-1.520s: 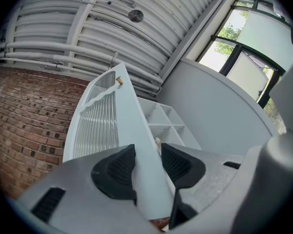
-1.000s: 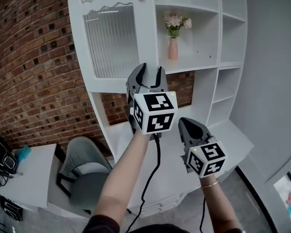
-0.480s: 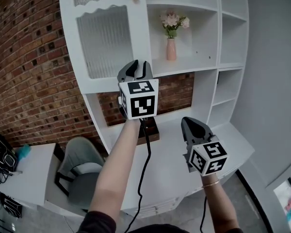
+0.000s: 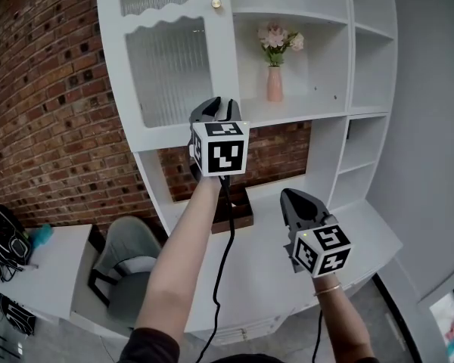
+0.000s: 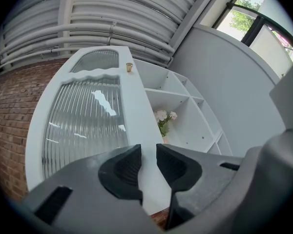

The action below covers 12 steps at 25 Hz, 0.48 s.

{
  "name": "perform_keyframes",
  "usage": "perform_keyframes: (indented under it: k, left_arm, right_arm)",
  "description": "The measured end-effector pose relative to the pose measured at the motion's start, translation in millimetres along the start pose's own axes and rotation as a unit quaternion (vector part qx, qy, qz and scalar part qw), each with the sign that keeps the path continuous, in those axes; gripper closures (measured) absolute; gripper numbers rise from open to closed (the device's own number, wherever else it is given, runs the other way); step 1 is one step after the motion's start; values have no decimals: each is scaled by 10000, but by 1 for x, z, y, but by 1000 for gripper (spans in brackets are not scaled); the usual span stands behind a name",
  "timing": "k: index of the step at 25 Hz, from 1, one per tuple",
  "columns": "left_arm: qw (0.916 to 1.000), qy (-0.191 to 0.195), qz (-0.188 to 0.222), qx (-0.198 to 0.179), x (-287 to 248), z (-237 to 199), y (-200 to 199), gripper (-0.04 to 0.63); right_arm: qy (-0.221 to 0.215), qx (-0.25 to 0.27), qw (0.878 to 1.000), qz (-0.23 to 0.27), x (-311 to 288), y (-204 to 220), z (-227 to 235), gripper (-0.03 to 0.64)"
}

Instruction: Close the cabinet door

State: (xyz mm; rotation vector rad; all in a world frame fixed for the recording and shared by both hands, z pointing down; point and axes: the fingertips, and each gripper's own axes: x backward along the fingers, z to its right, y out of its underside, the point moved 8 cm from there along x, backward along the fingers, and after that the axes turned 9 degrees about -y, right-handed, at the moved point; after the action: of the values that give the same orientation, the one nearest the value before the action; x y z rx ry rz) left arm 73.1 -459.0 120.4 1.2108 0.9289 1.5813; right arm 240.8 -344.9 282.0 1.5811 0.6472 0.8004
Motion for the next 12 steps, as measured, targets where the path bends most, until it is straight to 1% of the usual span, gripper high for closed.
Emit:
perform_keyframes:
  k: [3,12]
  left_arm:
    - [9999,3,-96,67,-9,-1,1,489]
    - [9997,-21,-254,58,-27,-3,7,489]
  right_arm:
    - [-43,19,10000,13,-4,-2,3,617]
    - [-164,72,9998,10,-11,1,9,617]
